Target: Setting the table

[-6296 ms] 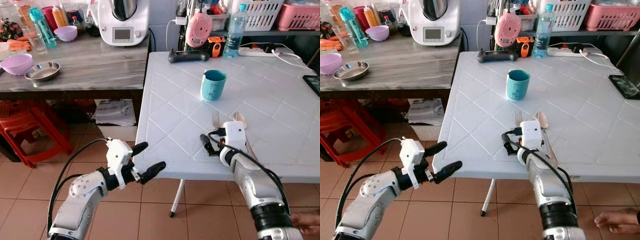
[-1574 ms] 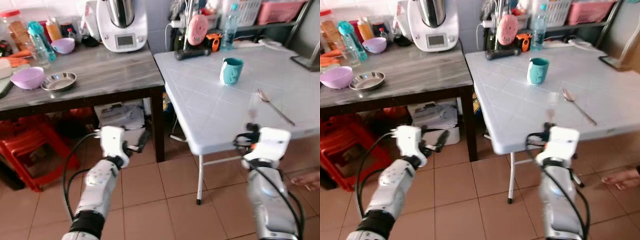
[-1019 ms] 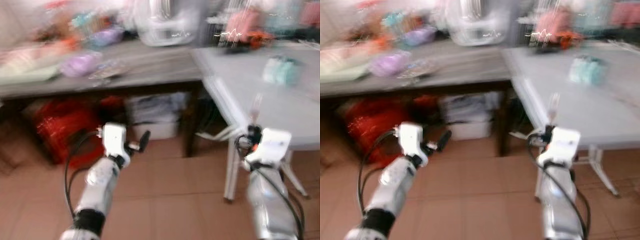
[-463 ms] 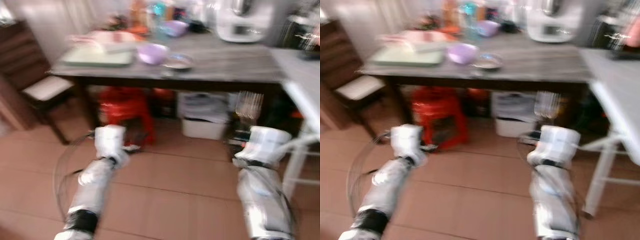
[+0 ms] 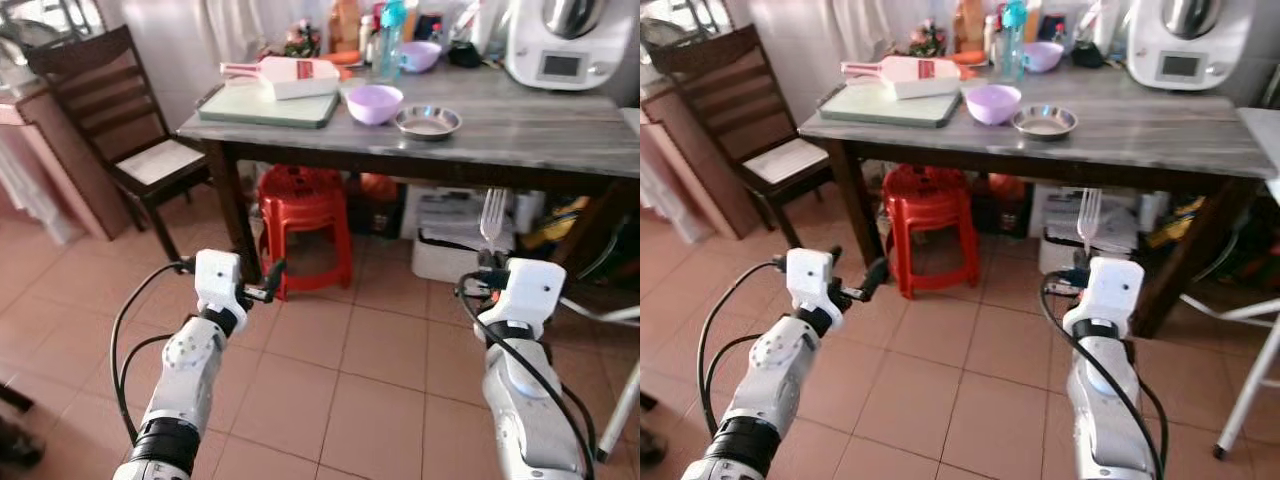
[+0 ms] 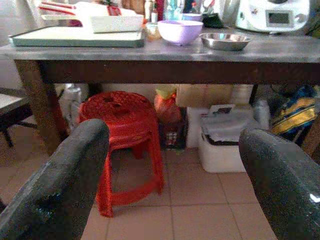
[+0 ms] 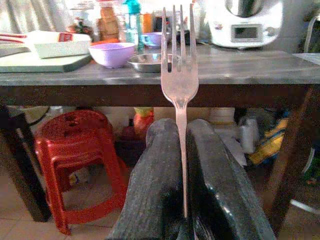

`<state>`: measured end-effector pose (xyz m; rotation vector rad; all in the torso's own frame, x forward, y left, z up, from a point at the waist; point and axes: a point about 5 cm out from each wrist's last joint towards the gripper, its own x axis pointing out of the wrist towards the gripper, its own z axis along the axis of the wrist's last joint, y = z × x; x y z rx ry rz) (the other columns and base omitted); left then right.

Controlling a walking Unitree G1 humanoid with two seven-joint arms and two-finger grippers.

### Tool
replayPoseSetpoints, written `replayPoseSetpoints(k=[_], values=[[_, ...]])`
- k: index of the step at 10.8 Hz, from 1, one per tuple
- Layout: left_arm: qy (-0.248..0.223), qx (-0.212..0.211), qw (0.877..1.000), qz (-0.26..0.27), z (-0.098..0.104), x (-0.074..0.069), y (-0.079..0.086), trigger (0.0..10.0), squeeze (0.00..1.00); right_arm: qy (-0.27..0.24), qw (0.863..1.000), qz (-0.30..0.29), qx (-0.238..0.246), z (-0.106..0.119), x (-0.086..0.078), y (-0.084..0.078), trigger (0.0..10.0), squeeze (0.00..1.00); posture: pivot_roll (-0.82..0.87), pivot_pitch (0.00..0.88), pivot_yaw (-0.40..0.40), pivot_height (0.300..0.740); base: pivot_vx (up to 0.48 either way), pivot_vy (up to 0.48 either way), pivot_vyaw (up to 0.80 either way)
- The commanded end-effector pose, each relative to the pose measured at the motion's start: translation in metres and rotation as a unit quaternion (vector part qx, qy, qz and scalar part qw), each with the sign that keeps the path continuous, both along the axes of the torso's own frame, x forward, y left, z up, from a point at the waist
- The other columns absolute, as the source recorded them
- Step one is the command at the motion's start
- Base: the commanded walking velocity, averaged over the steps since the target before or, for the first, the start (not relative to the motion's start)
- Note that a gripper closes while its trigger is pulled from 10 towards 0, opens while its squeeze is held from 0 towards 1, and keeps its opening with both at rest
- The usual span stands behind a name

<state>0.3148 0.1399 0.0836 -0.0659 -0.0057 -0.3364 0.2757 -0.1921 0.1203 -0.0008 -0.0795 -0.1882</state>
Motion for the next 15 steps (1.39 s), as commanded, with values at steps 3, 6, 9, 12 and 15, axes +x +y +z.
replayPoseSetpoints(k=[3, 6, 9, 12, 15], values=[[-0.010, -0.013, 1.000, -0.023, 0.005, -0.001, -0.007, 10.0, 0.00, -0.012, 1.000, -0.019, 0.007, 0.005, -0.007, -0.005, 10.0, 0.00, -0.04, 0.000, 0.061, 0.740, 0.314, 0.000, 0.00], [-0.008, -0.020, 0.999, -0.027, 0.005, -0.003, -0.008, 10.0, 0.00, -0.007, 1.000, -0.020, 0.007, 0.003, -0.012, -0.004, 10.0, 0.00, -0.05, 0.000, 0.067, 0.740, 0.361, 0.000, 0.00], [-0.017, -0.001, 1.000, 0.009, 0.003, -0.021, 0.013, 10.0, 0.00, 0.006, 1.000, -0.021, 0.020, 0.000, -0.036, -0.007, 10.0, 0.00, -0.04, 0.000, 0.072, 0.740, 0.345, 0.000, 0.00], [-0.003, 0.007, 1.000, 0.017, -0.003, -0.035, 0.021, 10.0, 0.00, 0.032, 0.999, -0.031, 0.012, -0.008, -0.060, -0.019, 10.0, 0.00, -0.03, 0.000, 0.078, 0.740, 0.347, 0.000, 0.00], [-0.005, 0.003, 1.000, 0.004, 0.003, -0.031, 0.014, 10.0, 0.00, 0.025, 0.999, -0.032, 0.018, -0.004, -0.056, -0.016, 10.0, 0.00, -0.03, 0.000, 0.082, 0.740, 0.347, 0.000, -0.19]])
